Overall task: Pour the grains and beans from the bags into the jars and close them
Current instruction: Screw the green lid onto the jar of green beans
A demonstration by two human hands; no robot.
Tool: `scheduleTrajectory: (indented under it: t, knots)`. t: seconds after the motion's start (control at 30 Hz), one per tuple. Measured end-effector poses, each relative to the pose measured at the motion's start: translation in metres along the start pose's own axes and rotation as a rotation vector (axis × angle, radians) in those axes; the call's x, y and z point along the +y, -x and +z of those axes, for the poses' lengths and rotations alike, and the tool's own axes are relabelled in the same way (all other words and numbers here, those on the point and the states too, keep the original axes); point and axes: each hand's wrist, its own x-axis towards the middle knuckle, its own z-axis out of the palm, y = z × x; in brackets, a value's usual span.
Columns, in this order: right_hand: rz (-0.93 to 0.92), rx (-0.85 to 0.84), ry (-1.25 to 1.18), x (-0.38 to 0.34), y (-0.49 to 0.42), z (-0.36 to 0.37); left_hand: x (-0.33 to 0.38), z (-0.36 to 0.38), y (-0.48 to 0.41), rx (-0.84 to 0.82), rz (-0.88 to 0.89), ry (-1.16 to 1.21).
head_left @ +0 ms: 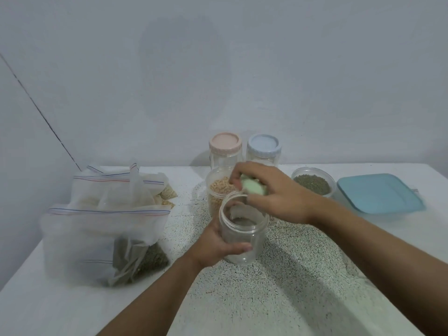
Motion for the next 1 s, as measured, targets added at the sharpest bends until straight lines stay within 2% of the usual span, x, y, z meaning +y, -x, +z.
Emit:
scheduleTrajectory:
  t: [0.13,0.3,0.47,0.7,0.87,1.0]
  knots:
    - [0.144,0.229,-0.001,0.021,0.021,0.003,0.005,-0.001,0.004,-0.012,-0.027,-0.027]
    - [0.37,0.337,0.134,0.047,0.043,0.002,0.011,-0.003,0.002,-0.007,-0.007,-0.133]
    - [0.38,0.229,0.278,0.081,0.063,0.012,0.021,0.008,-0.005,-0.036,0.039,-0.247]
    - [0.455,0.165,0.165,0.13,0.079,0.026,0.027,0.02,-0.004,-0.011,0.041,-0.276]
    - [0.357,0.102,0.403,0.151,0.087,0.039,0.032,0.023,-0.004,-0.002,-0.025,-0.283]
    - [0.252,-0.017,0.56,0.163,0.093,0.041,0.037,0.023,0.0,-0.003,-0.091,-0.328]
